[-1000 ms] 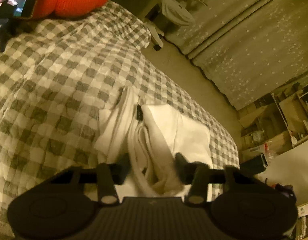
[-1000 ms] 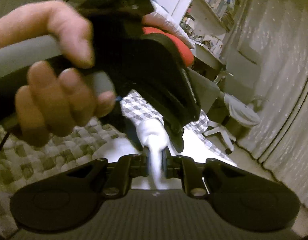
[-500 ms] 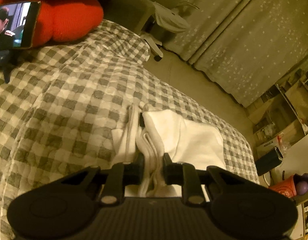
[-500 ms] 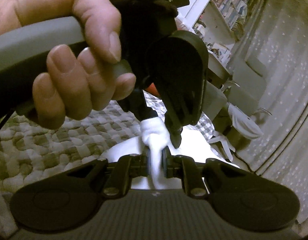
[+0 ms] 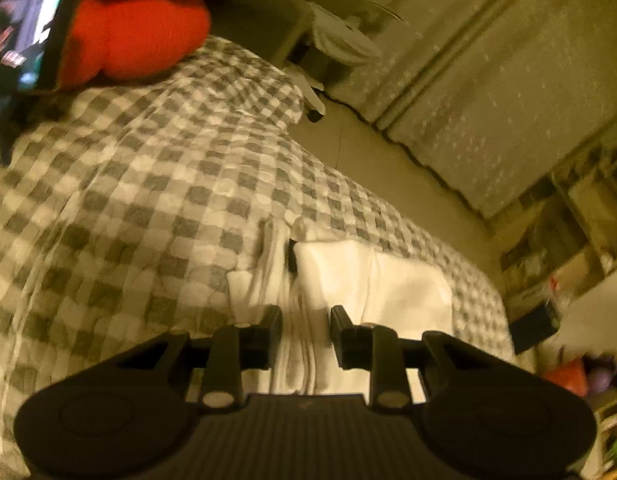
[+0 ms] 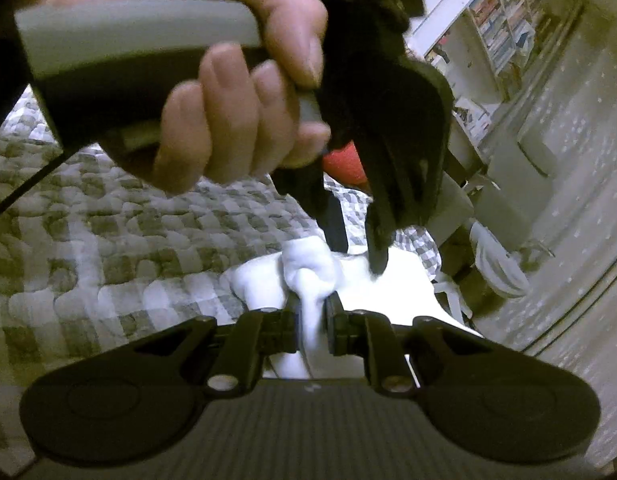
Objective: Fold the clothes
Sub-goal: 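Lower the shirt edge onto the stack and open the right gripper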
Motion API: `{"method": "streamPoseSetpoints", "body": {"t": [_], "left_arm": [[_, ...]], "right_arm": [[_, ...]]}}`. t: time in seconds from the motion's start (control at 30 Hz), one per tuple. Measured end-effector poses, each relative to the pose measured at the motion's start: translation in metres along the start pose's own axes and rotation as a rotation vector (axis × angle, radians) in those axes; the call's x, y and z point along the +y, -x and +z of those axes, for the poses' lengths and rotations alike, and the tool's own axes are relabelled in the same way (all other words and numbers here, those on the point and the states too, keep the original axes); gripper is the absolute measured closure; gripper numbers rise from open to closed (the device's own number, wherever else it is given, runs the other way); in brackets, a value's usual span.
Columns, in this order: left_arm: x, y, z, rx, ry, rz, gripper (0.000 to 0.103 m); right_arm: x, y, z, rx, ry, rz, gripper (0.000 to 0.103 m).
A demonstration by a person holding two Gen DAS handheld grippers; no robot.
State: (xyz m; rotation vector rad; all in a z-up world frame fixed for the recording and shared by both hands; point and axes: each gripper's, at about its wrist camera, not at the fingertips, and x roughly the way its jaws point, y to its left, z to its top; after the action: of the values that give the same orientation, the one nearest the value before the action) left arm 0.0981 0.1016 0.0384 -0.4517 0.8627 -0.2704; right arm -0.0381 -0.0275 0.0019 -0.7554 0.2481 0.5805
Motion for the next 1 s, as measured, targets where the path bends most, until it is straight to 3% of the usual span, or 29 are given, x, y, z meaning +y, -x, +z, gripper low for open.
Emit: {"method": "streamPoseSetpoints", "body": {"t": [0.1, 0.3, 0.6, 0.73, 1.0], "left_arm": [[-0.005, 0.000, -0.002, -0.021, -0.028, 0.034, 0.085], [-0.009, 0.021, -0.002, -0.098, -0.050, 0.031, 0.087], [-0.002, 0.011, -0.003, -0.039, -0.044, 0.049, 0.087], [0.011, 0.013, 0.004, -0.014, 0.046, 0.003, 0.086], [0.031, 0.033, 0.013, -0.072, 0.147, 0.004, 0.086]], "right_arm": [[0.008, 0.007, -0.001, -0.013, -0.007, -0.019, 0.087], [0.005, 0.015, 0.006, -0.082, -0.011, -0.052, 0.088], [0.015, 0.008, 0.001, -0.013, 0.043, 0.019, 0.088], [0.013, 0.007, 0.002, -0.014, 0.029, 0.026, 0.087], [0.012, 0.011, 0.003, -0.020, 0.038, 0.021, 0.087]]}}
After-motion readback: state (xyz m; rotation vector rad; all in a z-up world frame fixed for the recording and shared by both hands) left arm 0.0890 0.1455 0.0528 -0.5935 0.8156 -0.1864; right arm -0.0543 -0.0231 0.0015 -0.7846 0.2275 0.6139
